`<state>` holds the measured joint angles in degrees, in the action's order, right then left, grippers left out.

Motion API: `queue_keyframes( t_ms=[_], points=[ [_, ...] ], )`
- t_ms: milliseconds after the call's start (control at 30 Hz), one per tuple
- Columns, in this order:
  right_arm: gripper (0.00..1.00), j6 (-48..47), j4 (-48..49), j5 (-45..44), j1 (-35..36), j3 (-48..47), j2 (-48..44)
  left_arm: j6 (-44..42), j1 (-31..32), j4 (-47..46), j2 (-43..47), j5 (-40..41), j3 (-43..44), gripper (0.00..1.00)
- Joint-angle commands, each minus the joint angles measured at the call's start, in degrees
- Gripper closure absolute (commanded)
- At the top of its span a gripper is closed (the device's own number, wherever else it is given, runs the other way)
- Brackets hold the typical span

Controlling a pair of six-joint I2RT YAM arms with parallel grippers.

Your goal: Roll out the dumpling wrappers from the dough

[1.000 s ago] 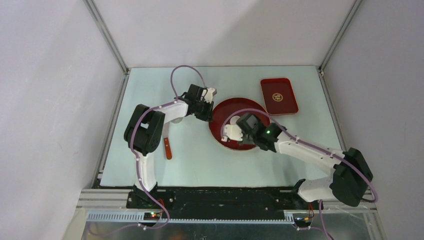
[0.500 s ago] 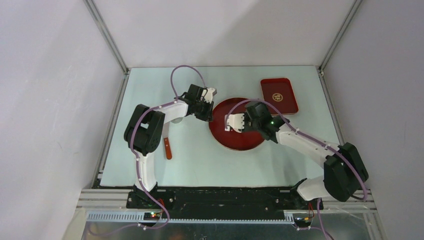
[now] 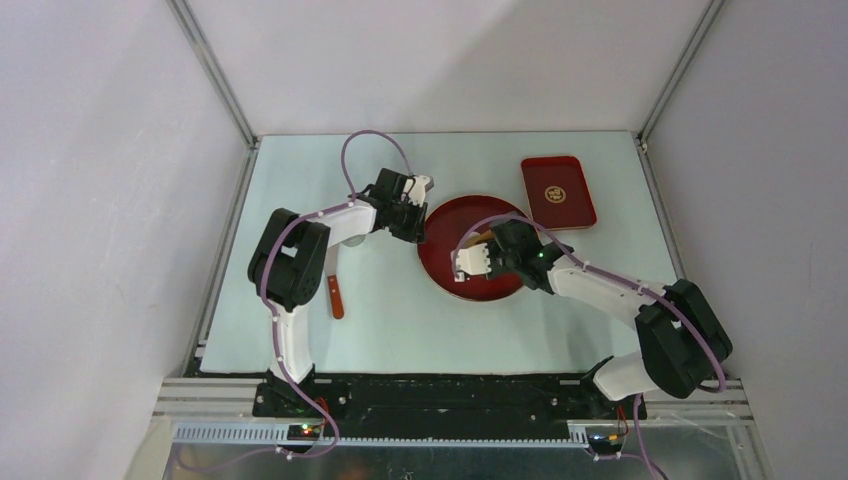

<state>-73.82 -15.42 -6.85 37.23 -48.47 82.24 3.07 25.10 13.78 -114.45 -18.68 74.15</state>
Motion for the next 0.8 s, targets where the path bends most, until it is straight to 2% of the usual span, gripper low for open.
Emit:
queue_keyframes(
  t_ms=[0, 767],
  points=[
    [1.0, -0.5, -13.5, 2.8, -0.8, 3.8, 1.1, -0.7, -0.5, 0.0, -0.9, 0.5, 0.4, 0.77],
    [1.0, 4.3, -26.7, 9.7, -1.8, 5.4, 0.9, -0.7, -0.6, 0.0, -0.9, 0.5, 0.4, 0.77]
  ],
)
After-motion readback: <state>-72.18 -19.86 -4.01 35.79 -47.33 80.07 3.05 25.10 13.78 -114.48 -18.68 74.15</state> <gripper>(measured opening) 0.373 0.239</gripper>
